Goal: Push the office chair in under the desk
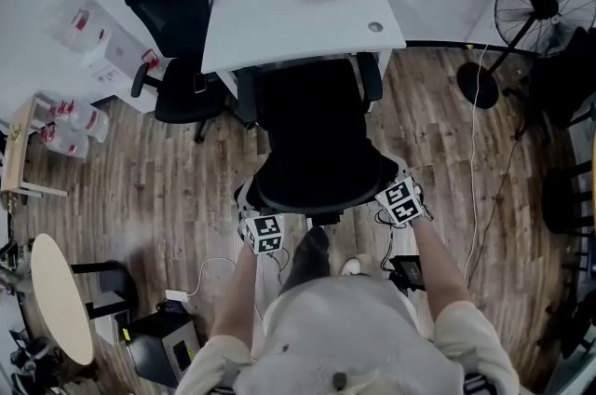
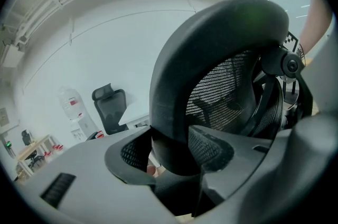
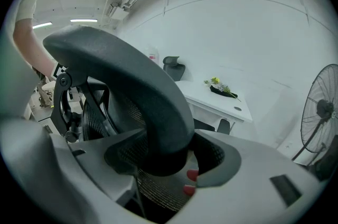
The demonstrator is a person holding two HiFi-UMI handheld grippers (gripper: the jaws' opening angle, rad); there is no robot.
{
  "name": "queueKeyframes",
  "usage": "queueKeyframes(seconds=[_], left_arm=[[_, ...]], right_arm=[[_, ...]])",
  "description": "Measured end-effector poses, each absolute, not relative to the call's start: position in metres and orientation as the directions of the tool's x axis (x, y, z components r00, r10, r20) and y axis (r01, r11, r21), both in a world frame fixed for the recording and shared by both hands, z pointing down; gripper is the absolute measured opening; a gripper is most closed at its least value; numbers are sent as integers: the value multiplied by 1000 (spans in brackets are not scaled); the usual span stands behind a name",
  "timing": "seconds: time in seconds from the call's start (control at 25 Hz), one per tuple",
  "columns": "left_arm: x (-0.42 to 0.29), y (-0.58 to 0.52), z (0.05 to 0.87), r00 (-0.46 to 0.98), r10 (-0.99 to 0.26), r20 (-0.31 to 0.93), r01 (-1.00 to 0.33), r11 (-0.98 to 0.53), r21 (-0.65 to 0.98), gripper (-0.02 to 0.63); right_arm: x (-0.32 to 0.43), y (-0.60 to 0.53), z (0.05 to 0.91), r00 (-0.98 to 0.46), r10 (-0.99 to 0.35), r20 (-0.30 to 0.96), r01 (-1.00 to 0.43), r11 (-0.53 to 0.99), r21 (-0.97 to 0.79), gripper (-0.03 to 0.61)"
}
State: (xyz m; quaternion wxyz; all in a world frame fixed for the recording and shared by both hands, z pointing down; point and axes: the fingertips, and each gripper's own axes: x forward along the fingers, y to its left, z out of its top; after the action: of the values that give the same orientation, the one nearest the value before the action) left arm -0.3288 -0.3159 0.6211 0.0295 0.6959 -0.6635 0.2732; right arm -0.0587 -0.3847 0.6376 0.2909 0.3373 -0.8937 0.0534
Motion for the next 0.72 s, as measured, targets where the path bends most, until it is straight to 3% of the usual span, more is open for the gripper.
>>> queueKeyframes(seconds=[0.72], left_arm=[[-352,-365,624,-26,-911,411,-935,-123,-333,233]], right_arm=[[-82,-429,640,-598,-578,555,-642,760,100,272]])
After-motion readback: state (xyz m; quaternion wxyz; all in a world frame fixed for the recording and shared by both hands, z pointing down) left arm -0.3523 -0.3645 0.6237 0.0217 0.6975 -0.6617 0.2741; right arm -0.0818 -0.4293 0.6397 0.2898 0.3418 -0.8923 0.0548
